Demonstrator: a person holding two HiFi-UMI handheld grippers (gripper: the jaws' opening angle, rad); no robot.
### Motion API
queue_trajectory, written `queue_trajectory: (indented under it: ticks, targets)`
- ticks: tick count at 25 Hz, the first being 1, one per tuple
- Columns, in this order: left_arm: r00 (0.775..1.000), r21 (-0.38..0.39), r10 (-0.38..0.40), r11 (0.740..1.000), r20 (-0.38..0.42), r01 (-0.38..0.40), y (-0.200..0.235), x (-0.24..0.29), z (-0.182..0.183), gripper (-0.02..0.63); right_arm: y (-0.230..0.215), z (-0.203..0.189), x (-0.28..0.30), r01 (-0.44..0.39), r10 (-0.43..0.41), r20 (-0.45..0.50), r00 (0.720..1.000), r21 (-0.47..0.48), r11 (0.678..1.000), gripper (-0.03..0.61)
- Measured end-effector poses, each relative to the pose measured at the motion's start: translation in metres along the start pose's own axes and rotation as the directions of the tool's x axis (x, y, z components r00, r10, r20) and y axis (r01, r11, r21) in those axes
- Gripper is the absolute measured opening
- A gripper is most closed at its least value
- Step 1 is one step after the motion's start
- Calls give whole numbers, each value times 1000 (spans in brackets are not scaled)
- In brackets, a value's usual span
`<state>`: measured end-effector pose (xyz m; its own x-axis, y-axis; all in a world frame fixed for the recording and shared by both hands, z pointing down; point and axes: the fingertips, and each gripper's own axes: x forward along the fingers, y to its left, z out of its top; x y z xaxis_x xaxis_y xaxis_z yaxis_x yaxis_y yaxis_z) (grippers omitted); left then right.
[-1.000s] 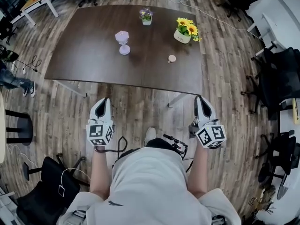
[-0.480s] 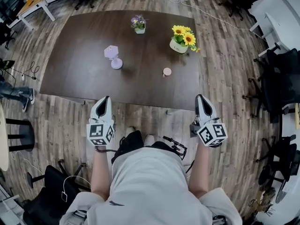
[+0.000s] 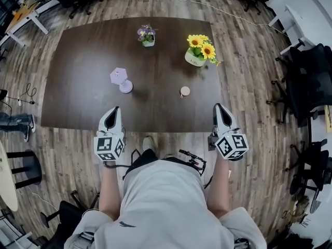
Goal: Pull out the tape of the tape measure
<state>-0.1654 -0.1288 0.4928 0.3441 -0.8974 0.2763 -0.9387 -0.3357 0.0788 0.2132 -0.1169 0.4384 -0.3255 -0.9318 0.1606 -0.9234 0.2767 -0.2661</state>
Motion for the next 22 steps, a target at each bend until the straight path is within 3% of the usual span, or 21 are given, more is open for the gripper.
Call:
queue_trajectory:
  ticks: [4, 12, 22]
  targets:
    - [999, 2, -38, 999, -5, 38, 17, 25, 3, 6, 6, -7, 29, 26, -26, -29, 999, -4, 1000, 0]
    - [996, -26, -86, 996, -13, 86, 48, 49, 4, 6, 15, -34, 87, 55, -67, -116, 991, -103, 993, 0]
    - [997, -58, -73, 996, 2, 73, 41, 59, 0, 6, 7, -45, 106, 36, -46, -142, 989, -76, 996, 0]
